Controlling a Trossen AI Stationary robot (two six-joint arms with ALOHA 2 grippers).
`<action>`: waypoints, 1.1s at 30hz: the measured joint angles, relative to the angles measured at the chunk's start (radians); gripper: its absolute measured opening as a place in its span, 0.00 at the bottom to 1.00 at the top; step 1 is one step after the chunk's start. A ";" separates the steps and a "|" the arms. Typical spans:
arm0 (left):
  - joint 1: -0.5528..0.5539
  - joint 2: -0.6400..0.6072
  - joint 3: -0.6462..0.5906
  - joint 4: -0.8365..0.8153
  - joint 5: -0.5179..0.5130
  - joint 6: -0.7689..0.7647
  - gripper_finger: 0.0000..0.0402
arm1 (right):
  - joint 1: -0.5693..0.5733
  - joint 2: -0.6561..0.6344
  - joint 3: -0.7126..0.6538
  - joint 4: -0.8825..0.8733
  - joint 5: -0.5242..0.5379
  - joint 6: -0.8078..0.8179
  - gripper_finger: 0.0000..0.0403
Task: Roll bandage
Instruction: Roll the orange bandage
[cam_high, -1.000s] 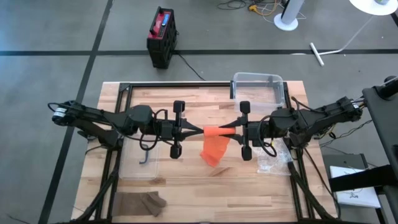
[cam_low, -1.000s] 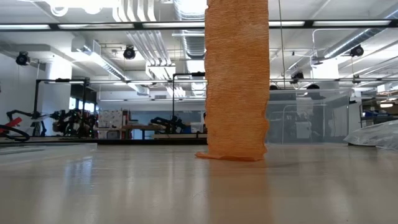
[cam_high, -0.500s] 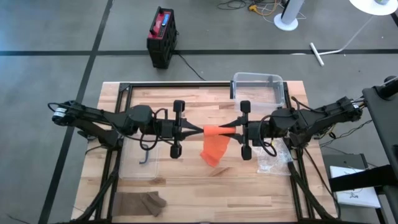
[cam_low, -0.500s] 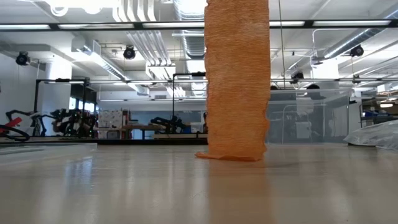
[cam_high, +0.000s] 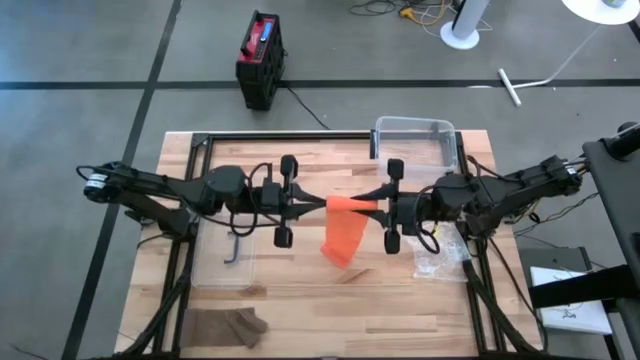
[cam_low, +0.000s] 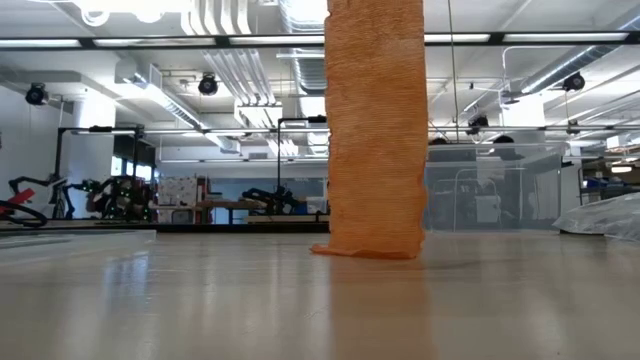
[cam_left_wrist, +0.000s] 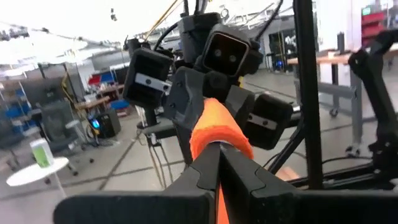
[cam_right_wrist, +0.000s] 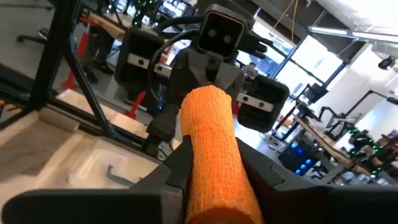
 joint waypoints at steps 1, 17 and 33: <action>0.003 0.000 0.000 0.000 0.000 -0.027 0.00 | 0.000 0.004 0.000 0.002 0.005 -0.013 0.20; 0.024 0.000 0.000 -0.036 0.001 -0.239 0.00 | -0.005 0.020 0.000 0.026 0.060 -0.117 0.20; 0.048 -0.002 0.000 -0.063 0.040 -0.199 0.01 | -0.018 0.056 0.000 0.070 0.046 -0.123 0.22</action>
